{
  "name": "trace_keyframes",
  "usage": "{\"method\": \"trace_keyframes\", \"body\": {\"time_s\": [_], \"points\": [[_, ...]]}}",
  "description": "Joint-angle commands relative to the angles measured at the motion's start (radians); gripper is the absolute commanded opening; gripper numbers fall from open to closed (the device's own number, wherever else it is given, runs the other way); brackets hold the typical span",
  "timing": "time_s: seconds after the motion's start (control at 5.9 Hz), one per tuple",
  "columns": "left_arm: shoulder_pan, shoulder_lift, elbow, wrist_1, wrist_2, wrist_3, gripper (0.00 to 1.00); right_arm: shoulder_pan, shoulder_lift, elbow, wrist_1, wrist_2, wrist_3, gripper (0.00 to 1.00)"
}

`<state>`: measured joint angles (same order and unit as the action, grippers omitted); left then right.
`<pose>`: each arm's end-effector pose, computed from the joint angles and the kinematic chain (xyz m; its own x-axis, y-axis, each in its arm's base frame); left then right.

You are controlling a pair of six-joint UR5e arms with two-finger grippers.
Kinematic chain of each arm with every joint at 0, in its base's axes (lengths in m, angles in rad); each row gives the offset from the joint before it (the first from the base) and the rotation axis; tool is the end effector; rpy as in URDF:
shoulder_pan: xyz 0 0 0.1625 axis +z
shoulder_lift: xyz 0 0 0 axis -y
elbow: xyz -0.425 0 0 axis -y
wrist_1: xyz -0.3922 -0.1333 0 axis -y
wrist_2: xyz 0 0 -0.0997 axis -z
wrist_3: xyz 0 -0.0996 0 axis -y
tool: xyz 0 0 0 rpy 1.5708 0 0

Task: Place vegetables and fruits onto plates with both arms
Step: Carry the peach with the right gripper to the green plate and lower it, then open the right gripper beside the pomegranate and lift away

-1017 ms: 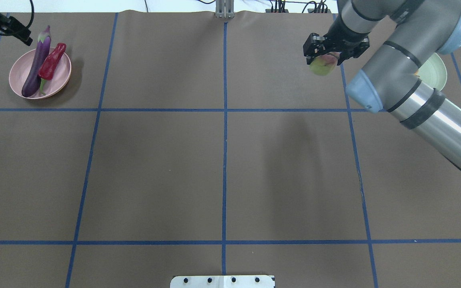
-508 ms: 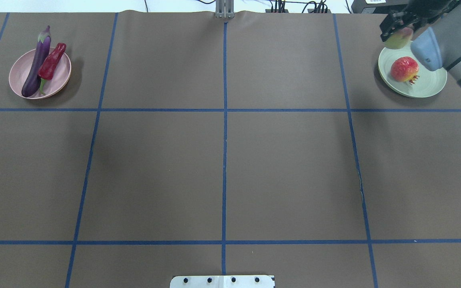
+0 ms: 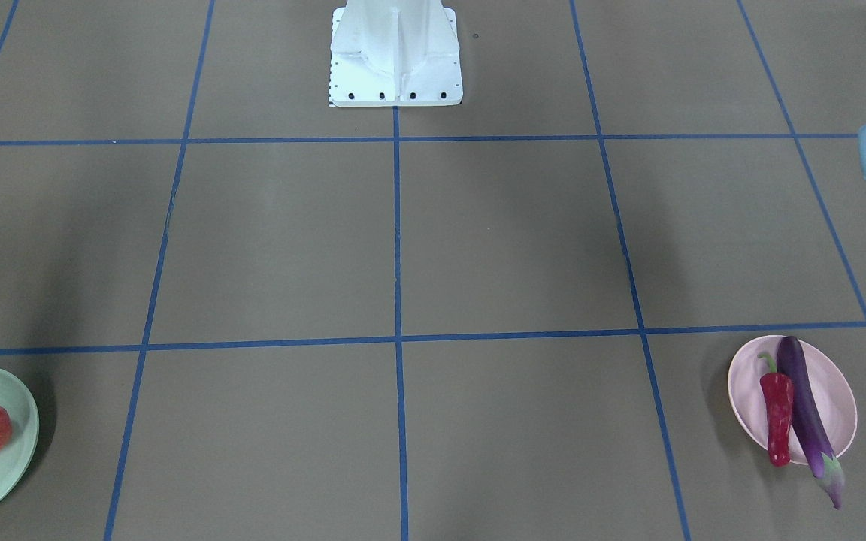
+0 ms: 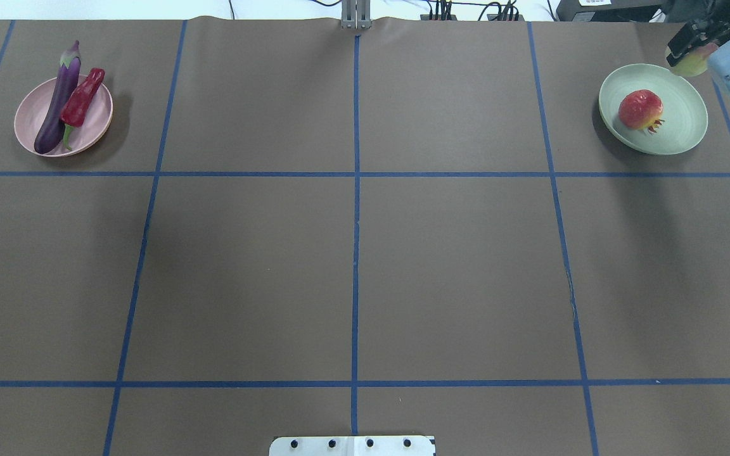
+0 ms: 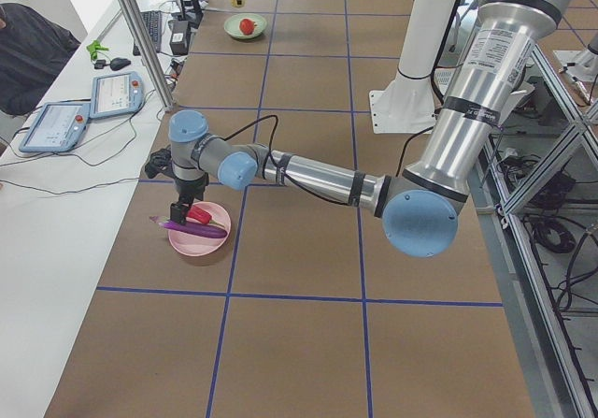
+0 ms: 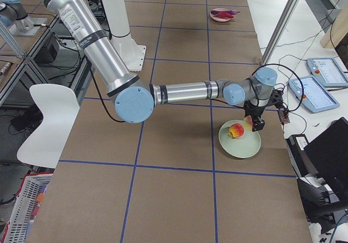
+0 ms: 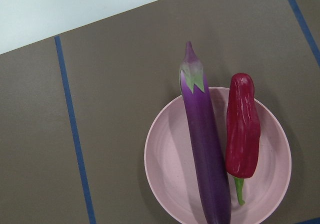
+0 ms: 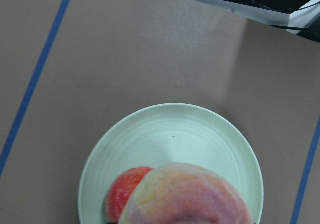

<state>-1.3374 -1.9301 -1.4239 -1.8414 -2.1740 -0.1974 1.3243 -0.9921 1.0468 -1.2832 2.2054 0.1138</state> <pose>0.0777 -0.6591 0.5040 0.7661 0.2691 -0.5837 -0.0557 0.9325 0.3569 -0.1098 -0.7405 0.5389 0.7538 -0.2832 0.5930 0.1452 0.9518 0.2701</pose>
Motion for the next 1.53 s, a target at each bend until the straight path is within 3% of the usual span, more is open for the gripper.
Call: {"method": "trace_keyframes", "body": {"time_s": [0.0,0.17,0.34,0.51,0.68,0.85,1.02,1.19,1.36], "points": [[0.0,0.002,0.0,0.001,0.002,0.001,1.0,-0.005,-0.003,-0.125,0.12,-0.009,0.003,0.0],[0.001,0.0,0.0,0.001,0.002,0.001,1.0,-0.02,-0.005,-0.152,0.12,-0.012,0.003,0.0],[0.003,0.0,0.002,0.001,0.003,0.001,1.0,-0.037,-0.014,-0.154,0.12,-0.012,0.004,0.21],[0.004,0.0,0.002,0.001,0.003,0.001,1.0,-0.039,-0.019,-0.154,0.12,-0.007,0.004,0.7],[0.004,0.0,0.002,0.001,0.003,0.001,1.0,-0.043,-0.02,-0.154,0.12,-0.004,0.006,0.9],[0.004,-0.001,0.002,0.001,0.003,0.001,1.0,-0.043,-0.023,-0.151,0.12,0.004,0.01,0.98],[-0.002,-0.012,0.0,0.025,0.002,0.001,1.0,-0.039,-0.019,-0.121,0.116,0.032,0.026,0.99],[-0.025,-0.026,-0.006,0.087,-0.003,0.056,1.0,0.004,-0.022,-0.038,0.054,0.109,0.035,0.99],[-0.051,-0.026,-0.006,0.123,-0.003,0.129,1.0,0.037,-0.054,0.149,-0.152,0.14,0.021,0.99]]}}
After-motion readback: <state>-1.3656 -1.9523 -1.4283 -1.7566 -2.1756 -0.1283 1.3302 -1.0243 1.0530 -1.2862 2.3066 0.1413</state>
